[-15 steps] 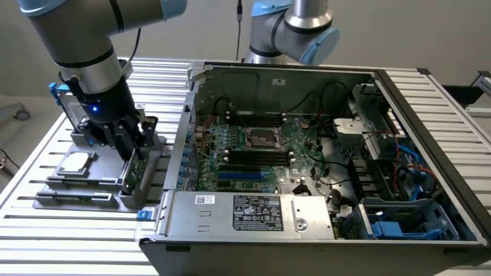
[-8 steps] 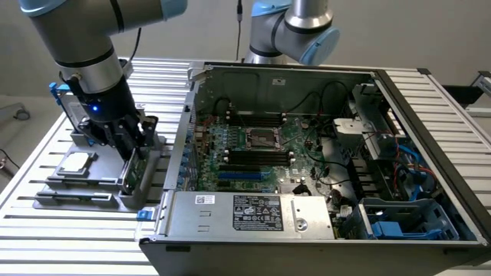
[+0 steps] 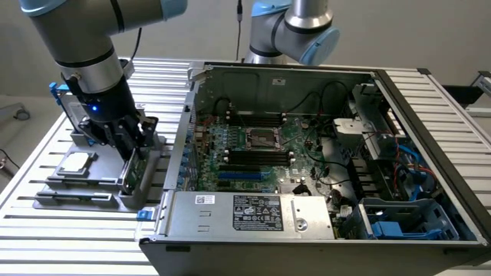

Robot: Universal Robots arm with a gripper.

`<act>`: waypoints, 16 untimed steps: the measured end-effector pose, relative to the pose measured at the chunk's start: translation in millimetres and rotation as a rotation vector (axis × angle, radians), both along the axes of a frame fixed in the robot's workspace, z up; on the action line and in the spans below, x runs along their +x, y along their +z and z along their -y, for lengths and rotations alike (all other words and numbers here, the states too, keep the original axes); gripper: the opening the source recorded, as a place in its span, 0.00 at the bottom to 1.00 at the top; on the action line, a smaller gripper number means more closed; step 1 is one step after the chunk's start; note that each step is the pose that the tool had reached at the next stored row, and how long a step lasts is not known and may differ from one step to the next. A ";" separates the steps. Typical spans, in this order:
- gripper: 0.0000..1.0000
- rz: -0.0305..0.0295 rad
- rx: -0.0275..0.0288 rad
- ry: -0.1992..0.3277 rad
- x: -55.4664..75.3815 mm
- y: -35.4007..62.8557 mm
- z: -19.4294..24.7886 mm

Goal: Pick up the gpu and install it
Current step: 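Pick up the gpu and move the gpu toward the slot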

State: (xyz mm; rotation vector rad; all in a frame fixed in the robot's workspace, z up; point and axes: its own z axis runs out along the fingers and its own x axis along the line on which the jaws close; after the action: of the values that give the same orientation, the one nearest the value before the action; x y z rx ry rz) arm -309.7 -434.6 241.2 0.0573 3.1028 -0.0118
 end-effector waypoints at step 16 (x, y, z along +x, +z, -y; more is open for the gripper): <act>0.26 0.0001 0.0015 0.000 0.0 0.1 0.0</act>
State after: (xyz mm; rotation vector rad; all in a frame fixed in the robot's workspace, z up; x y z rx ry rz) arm -309.8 -434.5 241.3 0.0576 3.1028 -0.0095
